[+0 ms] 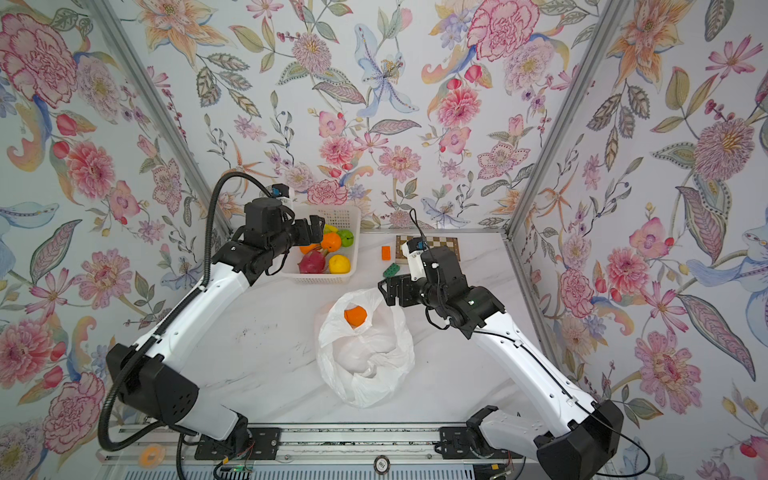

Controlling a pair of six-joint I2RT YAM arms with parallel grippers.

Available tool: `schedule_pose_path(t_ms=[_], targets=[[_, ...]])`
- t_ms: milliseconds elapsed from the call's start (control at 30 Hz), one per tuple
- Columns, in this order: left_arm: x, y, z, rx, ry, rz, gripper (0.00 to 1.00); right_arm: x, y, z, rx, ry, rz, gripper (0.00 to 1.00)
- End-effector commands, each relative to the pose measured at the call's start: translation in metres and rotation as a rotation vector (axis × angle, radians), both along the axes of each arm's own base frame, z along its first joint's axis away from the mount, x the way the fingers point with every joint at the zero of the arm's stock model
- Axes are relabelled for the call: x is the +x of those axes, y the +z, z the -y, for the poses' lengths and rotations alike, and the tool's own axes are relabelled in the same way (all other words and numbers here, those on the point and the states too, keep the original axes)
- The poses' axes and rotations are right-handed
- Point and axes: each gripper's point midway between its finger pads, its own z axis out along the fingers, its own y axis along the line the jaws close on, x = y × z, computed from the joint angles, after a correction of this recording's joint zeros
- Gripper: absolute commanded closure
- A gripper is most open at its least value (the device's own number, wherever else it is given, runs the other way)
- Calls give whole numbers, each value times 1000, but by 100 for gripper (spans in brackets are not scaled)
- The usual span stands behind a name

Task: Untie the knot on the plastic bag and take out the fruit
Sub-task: 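Return the left gripper to the bag rim while the right moves to the bag, then hold the bag rim with the left gripper while the right reaches into the bag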

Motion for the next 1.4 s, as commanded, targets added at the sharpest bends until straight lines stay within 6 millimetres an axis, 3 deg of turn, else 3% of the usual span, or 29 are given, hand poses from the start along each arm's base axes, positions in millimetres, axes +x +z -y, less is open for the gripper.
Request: schedule_pose_path(t_ms=[0,200,367,533,667,800,900,1033,1367], targets=[[-43,-24,6,71,-57,-97,3,-16,1,-6,50,37,-12,9],[-116,-40,63,11,-352,-155,2,-44,-14,-5,65,80,-42,15],[-143,-72,76,83,-379,-214,2,-68,-28,-7,84,98,-83,19],[-148,-109,80,124,-402,-254,3,-89,-45,-11,73,119,-113,22],[-150,-129,76,184,-413,-294,15,-97,-58,-20,73,119,-141,23],[-149,-119,83,145,-431,-270,39,-95,-63,-37,88,123,-119,24],[-148,-118,86,124,-428,-280,62,-93,-71,-50,80,123,-90,24],[-144,-115,81,109,-369,-295,82,-91,-84,-64,75,123,-53,23],[-129,-85,66,-33,-187,-236,85,-80,-114,-103,70,108,-2,20]])
